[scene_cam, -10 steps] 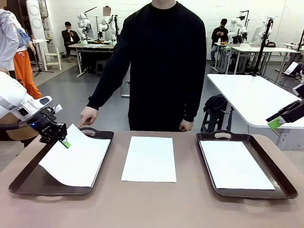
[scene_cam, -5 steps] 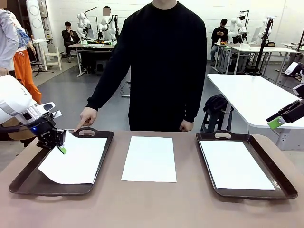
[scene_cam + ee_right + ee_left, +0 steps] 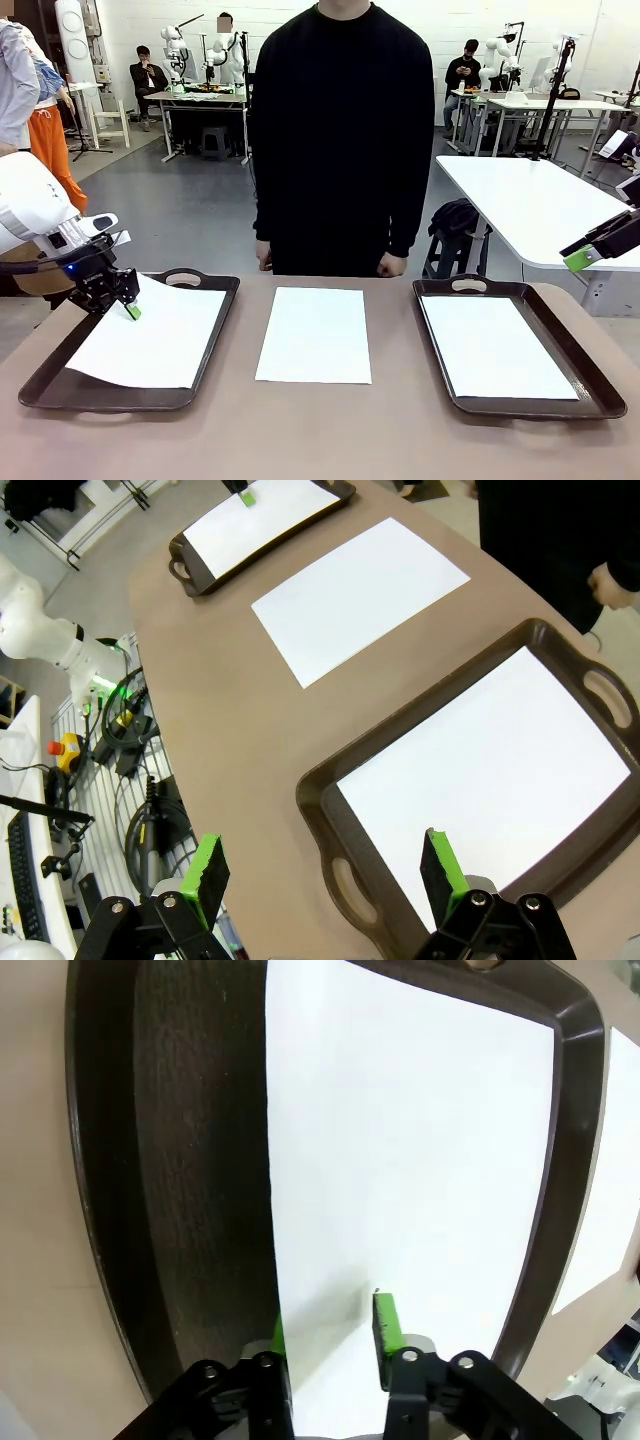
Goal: Sort the A4 documents.
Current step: Place the A4 Paper in the designated Handle tray.
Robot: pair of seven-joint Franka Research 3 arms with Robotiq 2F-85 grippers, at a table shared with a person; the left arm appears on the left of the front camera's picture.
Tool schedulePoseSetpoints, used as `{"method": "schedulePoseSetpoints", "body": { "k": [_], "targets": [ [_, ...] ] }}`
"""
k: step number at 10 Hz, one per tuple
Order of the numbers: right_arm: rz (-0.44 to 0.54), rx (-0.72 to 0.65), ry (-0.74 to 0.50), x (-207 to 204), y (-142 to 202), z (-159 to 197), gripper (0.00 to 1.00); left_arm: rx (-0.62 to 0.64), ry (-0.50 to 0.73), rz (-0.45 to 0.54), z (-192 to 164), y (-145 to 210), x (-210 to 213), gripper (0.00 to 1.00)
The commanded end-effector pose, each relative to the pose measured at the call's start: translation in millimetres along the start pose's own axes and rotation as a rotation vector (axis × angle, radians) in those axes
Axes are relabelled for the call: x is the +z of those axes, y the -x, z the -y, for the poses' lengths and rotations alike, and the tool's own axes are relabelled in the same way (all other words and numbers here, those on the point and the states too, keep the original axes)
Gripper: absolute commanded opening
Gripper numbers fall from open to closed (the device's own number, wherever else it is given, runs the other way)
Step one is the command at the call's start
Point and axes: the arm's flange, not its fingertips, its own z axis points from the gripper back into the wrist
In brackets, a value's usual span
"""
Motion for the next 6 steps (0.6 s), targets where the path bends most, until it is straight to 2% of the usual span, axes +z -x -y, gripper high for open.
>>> {"method": "schedulePoseSetpoints", "body": {
  "k": [1,2,3,4,6],
  "targets": [
    [-0.005,0.005,-0.002,-0.1,0.5,-0.8,1.00,0.002,-0.053,-0.004,4.2,-3.1,8.0,0.64],
    [-0.005,0.005,-0.002,-0.1,0.5,-0.8,1.00,-0.002,-0.072,-0.005,3.9,-4.0,9.0,0.81],
    [-0.005,0.005,-0.002,-0.1,0.5,-0.8,1.00,-0.006,-0.077,-0.002,2.8,-5.0,9.7,0.84],
    [-0.005,0.005,-0.002,-0.1,0.5,-0.8,1.00,-0.010,-0.087,-0.001,3.0,-5.2,10.2,1.00],
    [-0.005,0.005,-0.002,-0.1,0.5,-0.8,1.00,-0.015,-0.088,0.009,2.8,-5.5,12.3,1.00]
  ]
}}
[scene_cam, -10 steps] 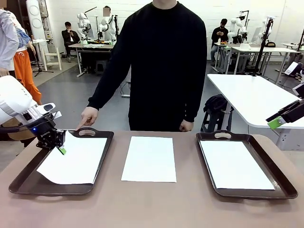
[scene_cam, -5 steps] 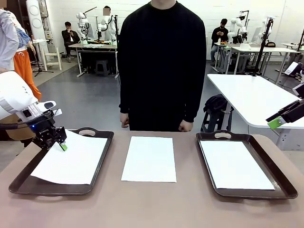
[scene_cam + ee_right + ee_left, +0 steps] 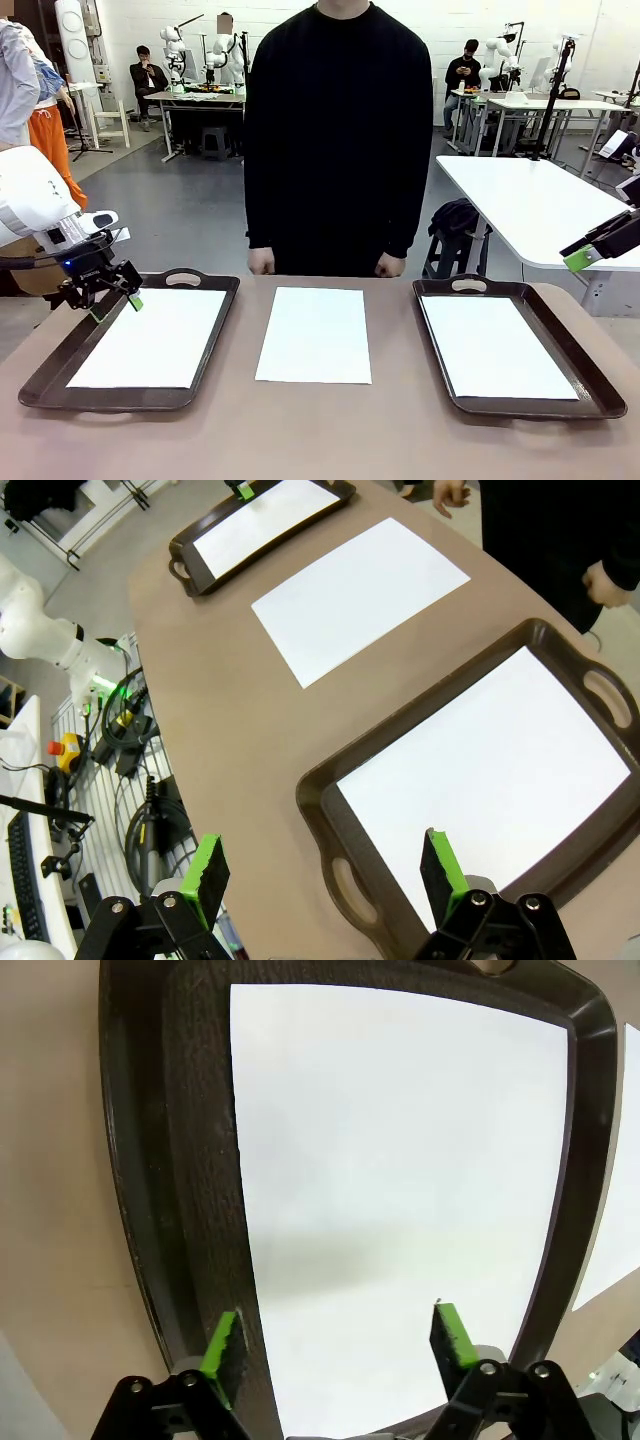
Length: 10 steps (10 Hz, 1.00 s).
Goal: Sort the A4 documents.
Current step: Place the A4 Paper in the designated Handle tray, then receive the A4 Paper.
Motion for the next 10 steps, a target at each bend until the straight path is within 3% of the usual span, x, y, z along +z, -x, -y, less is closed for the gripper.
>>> {"method": "schedulePoseSetpoints", "body": {
  "k": [1,2,3,10],
  "targets": [
    [-0.005,0.005,-0.002,-0.1,0.5,-0.8,1.00,0.034,-0.024,0.023,2.5,-0.8,5.9,0.97],
    [-0.005,0.005,-0.002,-0.1,0.5,-0.8,1.00,0.099,-0.018,0.030,1.0,0.3,6.5,1.00],
    [-0.005,0.005,-0.002,-0.1,0.5,-0.8,1.00,0.003,-0.002,0.005,-0.2,-0.4,1.0,1.00],
    [-0.005,0.005,-0.002,-0.1,0.5,-0.8,1.00,0.003,-0.002,0.005,-0.2,-0.4,1.0,1.00]
  ]
}}
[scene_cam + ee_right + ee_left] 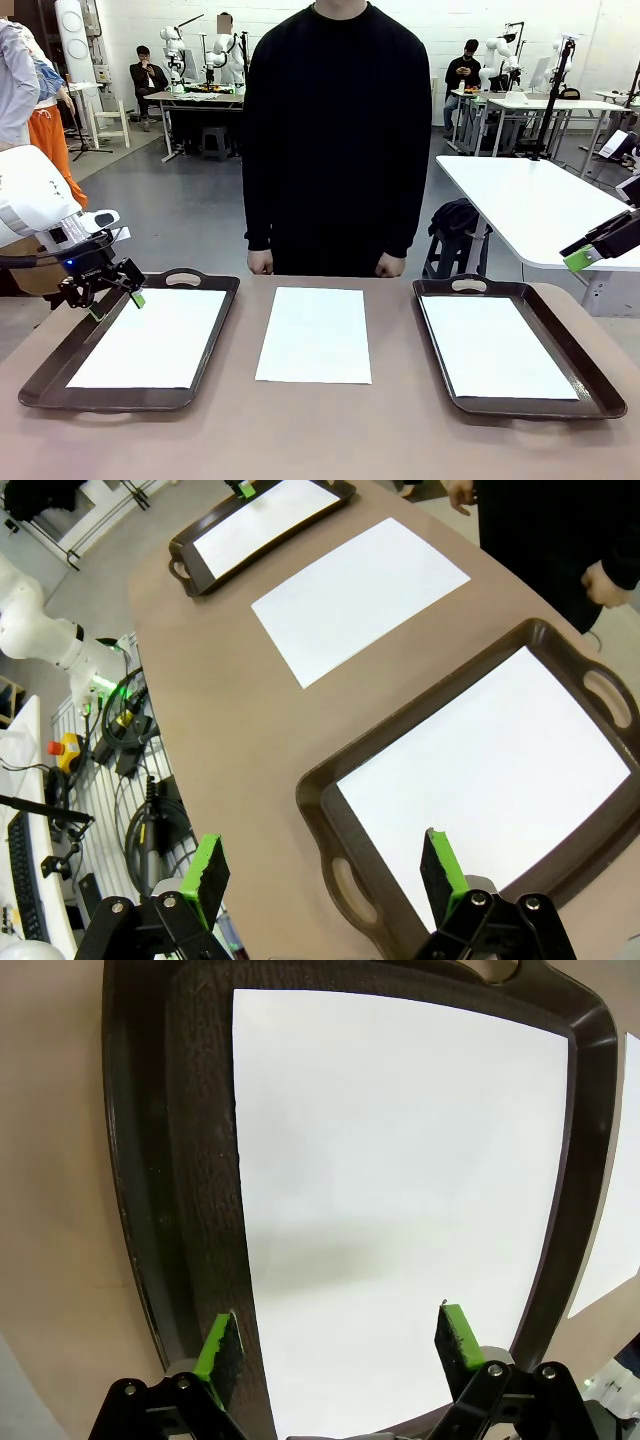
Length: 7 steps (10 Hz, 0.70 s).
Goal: Sort the A4 documents.
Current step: Receive the A4 Paper.
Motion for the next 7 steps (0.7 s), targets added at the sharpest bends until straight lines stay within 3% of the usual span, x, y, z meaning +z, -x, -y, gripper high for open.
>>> {"method": "schedulePoseSetpoints", "body": {
  "k": [1,6,7],
  "targets": [
    [-0.005,0.005,-0.002,-0.1,0.5,-0.8,1.00,-0.018,0.000,-0.003,-2.4,0.6,1.1,1.00],
    [-0.005,0.005,-0.002,-0.1,0.5,-0.8,1.00,0.000,0.000,0.000,-0.1,0.0,0.0,1.00],
    [-0.005,0.005,-0.002,-0.1,0.5,-0.8,1.00,-0.129,-0.042,0.091,44.9,-4.7,27.8,1.00]
  ]
}}
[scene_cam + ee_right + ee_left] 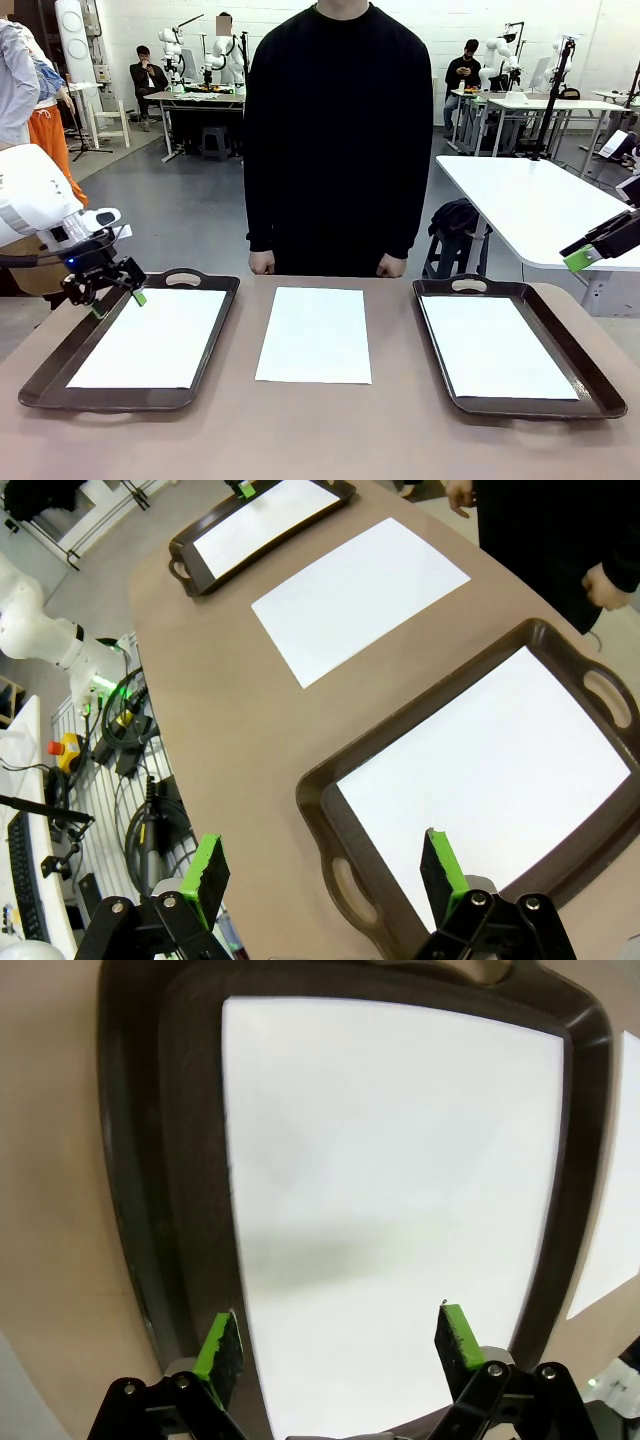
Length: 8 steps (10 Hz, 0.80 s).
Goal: Sort the A4 documents.
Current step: Receive the A4 Paper.
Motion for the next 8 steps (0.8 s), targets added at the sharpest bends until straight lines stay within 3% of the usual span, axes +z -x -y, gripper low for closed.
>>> {"method": "schedulePoseSetpoints", "body": {
  "k": [1,2,4,8],
  "targets": [
    [-0.005,0.005,-0.002,0.0,0.6,-0.8,1.00,-0.192,-0.040,0.155,63.1,4.6,42.5,1.00],
    [-0.005,0.005,-0.002,0.0,0.6,-0.8,1.00,-0.268,-0.038,0.276,85.4,19.8,62.2,1.00],
    [-0.005,0.005,-0.002,0.0,0.6,-0.8,1.00,-0.415,-0.017,0.407,111.4,47.4,95.7,1.00],
    [-0.005,0.005,-0.002,0.0,0.6,-0.8,1.00,-0.664,0.066,0.490,148.1,65.5,113.7,1.00]
  ]
}}
